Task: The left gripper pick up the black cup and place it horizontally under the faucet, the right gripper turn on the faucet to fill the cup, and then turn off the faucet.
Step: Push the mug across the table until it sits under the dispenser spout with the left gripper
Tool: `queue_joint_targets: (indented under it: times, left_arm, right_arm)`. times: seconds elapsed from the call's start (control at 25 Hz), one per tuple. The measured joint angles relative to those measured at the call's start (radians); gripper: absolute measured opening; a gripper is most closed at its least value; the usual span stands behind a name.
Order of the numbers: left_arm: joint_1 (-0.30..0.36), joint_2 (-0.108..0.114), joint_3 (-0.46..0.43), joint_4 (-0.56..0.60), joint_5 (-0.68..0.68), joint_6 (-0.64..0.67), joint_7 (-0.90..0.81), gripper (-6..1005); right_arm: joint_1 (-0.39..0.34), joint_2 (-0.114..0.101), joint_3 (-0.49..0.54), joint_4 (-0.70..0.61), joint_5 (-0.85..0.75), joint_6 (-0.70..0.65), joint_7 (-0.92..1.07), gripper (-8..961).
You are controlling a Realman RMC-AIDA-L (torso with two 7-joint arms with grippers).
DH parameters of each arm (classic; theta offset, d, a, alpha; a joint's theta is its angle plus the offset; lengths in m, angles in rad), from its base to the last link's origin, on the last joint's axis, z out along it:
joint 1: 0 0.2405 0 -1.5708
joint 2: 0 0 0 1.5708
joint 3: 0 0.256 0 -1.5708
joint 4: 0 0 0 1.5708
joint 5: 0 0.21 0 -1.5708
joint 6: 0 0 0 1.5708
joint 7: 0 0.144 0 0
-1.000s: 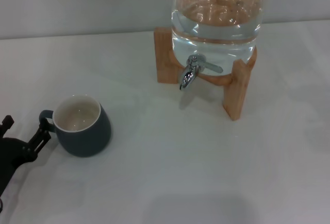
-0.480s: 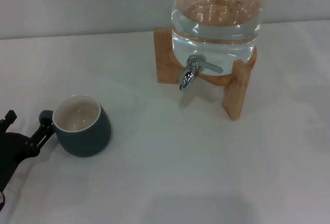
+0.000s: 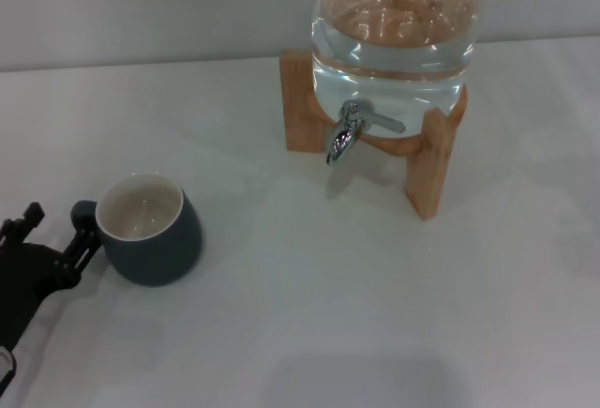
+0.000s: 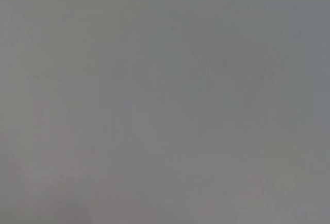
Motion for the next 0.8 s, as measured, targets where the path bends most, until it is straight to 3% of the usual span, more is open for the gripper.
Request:
queue_joint_targets:
  times: [0.12,0.8]
  left_arm:
    - [0.001,0.001,0.004,0.001,0.015,-0.005,0.000,814]
    - [0.000,0.002,0.005,0.003,0.040,-0.011,-0.001,131]
  right_arm:
    - [0.000,0.000,0.000,0.000,0.000,-0.001,0.000,842]
    - [0.007,-0.002,0.000,-0.001,0.000,0.000,0.000,842]
